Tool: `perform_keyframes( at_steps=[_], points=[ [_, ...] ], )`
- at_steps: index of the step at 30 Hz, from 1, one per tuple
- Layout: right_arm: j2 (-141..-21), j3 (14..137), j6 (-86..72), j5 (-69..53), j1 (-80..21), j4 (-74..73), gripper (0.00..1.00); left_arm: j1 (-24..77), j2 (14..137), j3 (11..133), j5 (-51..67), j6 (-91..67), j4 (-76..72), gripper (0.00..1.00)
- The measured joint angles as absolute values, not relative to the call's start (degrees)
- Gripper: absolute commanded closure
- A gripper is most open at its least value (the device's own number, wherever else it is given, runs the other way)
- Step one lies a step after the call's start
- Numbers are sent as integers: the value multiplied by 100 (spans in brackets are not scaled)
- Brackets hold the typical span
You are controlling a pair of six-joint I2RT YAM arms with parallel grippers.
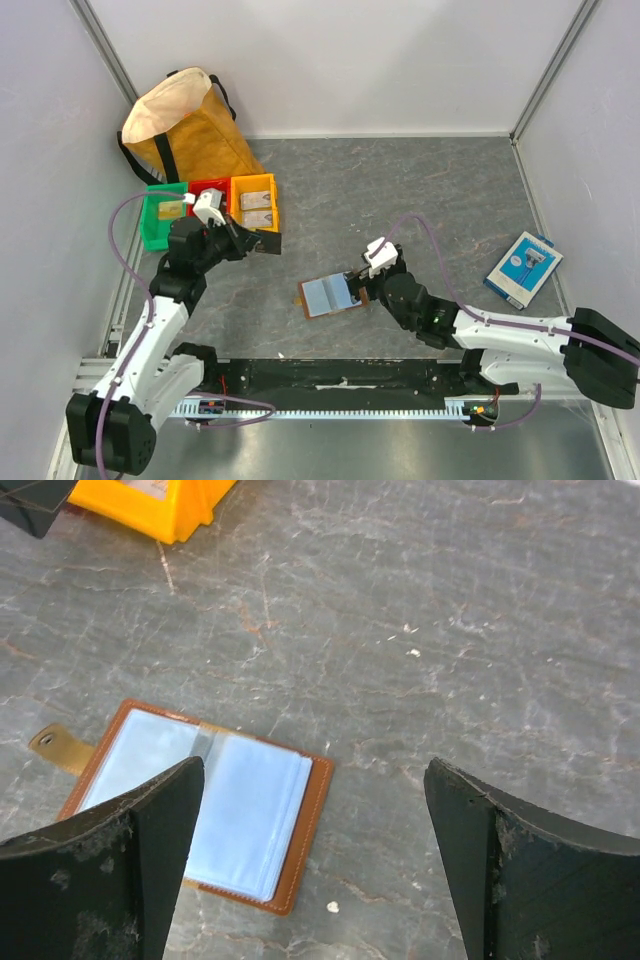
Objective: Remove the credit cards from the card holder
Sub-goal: Place the credit card in the storage box.
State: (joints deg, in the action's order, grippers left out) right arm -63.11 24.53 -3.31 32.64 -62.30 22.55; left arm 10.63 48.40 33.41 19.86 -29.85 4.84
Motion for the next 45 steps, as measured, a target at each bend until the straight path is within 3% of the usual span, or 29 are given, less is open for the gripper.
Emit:
perform_keyframes(
  at_steps=[10, 21, 35, 45],
  points=[
    [-6270, 1970, -849, 2934, -6184, 2674, 2, -366, 5415, 4082, 2001, -1859, 1297, 98],
    [-6176, 1951, -1009, 2965, -6184, 2727, 2, -1809, 6884, 4370, 2139, -1485, 897, 98],
    [-6163, 1938, -1007, 2961, -6173, 2858, 2, -1916, 8984, 5153, 2858, -1409, -224, 98],
    [-6388, 1938, -1002, 2956, -6173, 2910, 2, -1885, 9703, 5511, 3039, -1409, -314, 92]
  ],
)
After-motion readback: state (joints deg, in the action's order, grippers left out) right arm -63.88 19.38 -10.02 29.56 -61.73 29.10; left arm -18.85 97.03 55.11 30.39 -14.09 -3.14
